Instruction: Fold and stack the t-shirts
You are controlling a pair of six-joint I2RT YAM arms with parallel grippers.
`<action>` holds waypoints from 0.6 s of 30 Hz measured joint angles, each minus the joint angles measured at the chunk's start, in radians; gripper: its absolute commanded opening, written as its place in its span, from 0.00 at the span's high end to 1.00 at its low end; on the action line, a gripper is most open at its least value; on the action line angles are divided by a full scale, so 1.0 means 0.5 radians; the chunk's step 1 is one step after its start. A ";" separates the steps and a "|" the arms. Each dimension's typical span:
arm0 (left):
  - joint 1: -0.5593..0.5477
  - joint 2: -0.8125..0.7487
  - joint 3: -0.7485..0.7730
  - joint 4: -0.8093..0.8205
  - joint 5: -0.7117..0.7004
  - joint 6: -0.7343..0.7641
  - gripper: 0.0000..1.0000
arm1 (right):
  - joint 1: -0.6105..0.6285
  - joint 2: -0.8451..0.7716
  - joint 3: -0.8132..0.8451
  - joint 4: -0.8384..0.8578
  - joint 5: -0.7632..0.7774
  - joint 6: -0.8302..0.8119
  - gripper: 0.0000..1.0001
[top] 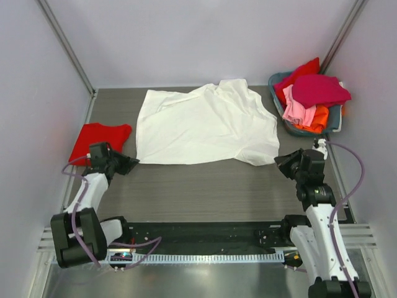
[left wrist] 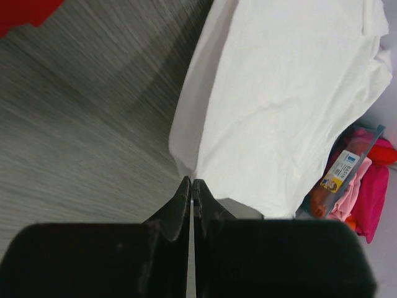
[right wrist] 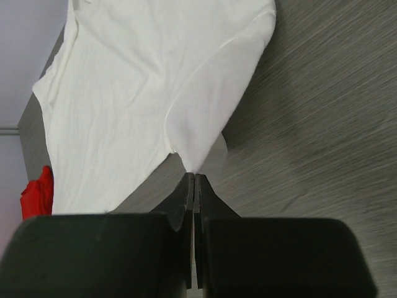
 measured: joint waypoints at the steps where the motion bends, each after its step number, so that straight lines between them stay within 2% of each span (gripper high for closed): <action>1: 0.005 -0.075 -0.021 -0.037 -0.011 0.011 1.00 | 0.000 -0.070 0.000 -0.034 0.012 -0.005 0.99; 6: 0.036 -0.457 -0.105 -0.262 -0.095 0.022 1.00 | 0.000 -0.389 0.008 -0.242 0.137 -0.040 0.99; 10: 0.042 -0.683 -0.147 -0.405 -0.137 0.021 1.00 | 0.000 -0.499 0.013 -0.359 0.163 -0.044 0.99; 14: 0.044 -0.774 -0.173 -0.512 -0.156 0.022 1.00 | 0.000 -0.472 0.015 -0.421 0.067 -0.069 0.99; 18: 0.044 -0.777 -0.172 -0.571 -0.159 0.022 1.00 | 0.000 -0.269 0.084 -0.474 0.005 -0.158 0.99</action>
